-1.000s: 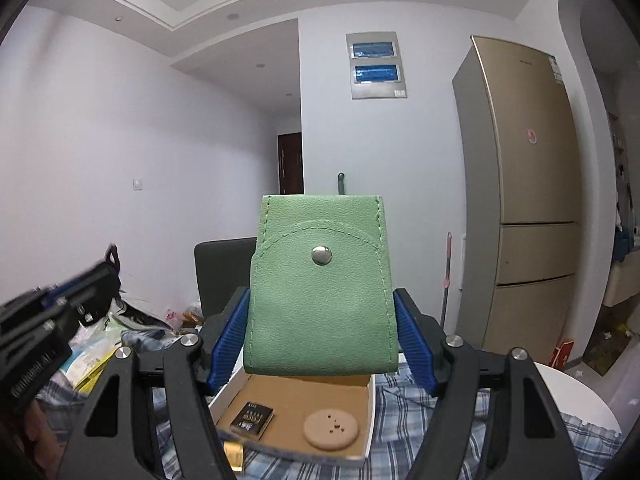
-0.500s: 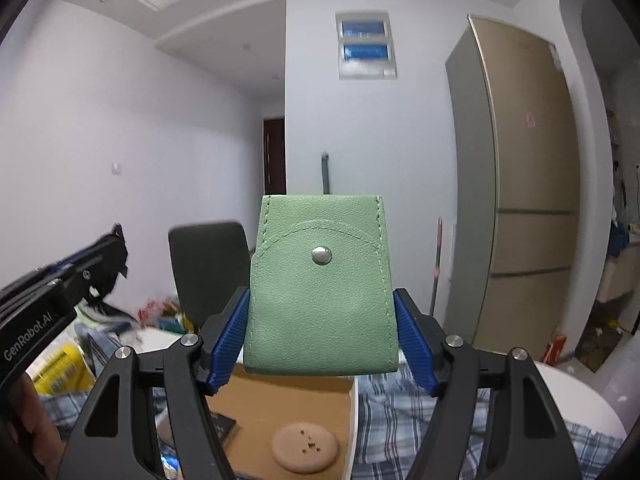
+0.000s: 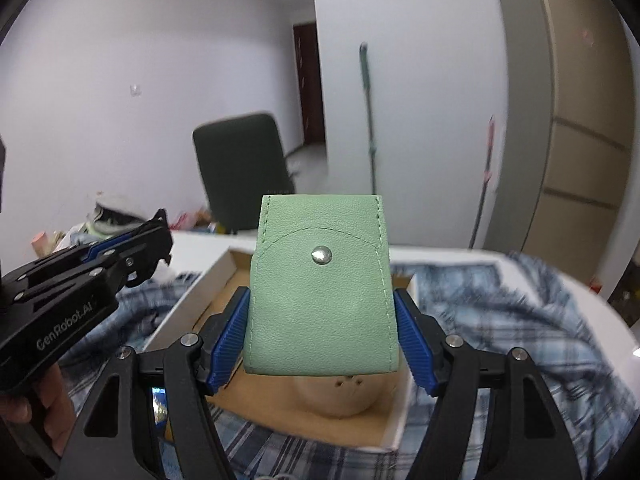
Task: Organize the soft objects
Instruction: 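Carry the hair ties and green pouch over the box with both tools, then open both tools to drop the hair ties and green pouch into the box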
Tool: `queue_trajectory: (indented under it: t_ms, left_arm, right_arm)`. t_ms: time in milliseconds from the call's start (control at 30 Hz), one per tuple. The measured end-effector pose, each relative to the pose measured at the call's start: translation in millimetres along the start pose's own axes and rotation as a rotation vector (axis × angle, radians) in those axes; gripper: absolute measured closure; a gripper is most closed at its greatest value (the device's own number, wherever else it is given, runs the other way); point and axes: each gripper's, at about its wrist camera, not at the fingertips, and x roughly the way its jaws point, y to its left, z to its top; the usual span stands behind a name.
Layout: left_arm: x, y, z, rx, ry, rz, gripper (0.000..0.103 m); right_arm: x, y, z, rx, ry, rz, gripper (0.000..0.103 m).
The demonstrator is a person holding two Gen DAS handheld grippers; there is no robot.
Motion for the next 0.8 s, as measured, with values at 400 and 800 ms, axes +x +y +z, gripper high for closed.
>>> queue_trajectory:
  t_ms: [400,800]
  left_arm:
    - [40,8,-37,-0.011,0.236,-0.056,0.086]
    - [64,18,-55,-0.059,0.354,-0.029,0.037]
  right_arm:
    - [45,1,-21,-0.054,0.171,-0.003,0.034]
    - [69,-3,-32,-0.078,0.278,-0.038,0.029]
